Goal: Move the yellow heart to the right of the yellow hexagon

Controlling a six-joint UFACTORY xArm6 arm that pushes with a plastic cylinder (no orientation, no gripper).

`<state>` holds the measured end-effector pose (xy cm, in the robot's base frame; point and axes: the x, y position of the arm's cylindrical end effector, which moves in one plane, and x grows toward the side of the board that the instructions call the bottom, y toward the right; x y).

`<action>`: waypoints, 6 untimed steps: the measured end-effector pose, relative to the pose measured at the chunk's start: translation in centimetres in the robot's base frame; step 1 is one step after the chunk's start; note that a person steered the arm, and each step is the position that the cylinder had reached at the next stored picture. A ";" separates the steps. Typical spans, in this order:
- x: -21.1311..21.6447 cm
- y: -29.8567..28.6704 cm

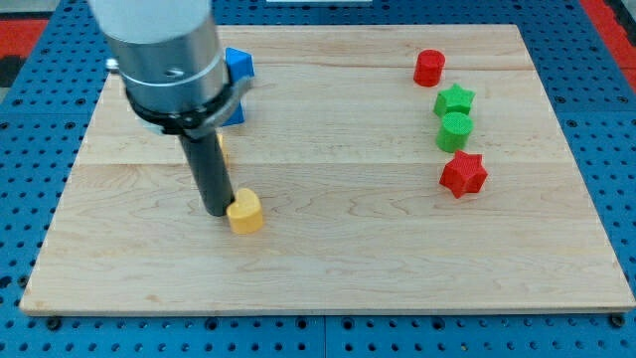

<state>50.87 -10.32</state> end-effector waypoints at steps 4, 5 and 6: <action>2.4 1.6; 0.0 1.6; -2.6 2.2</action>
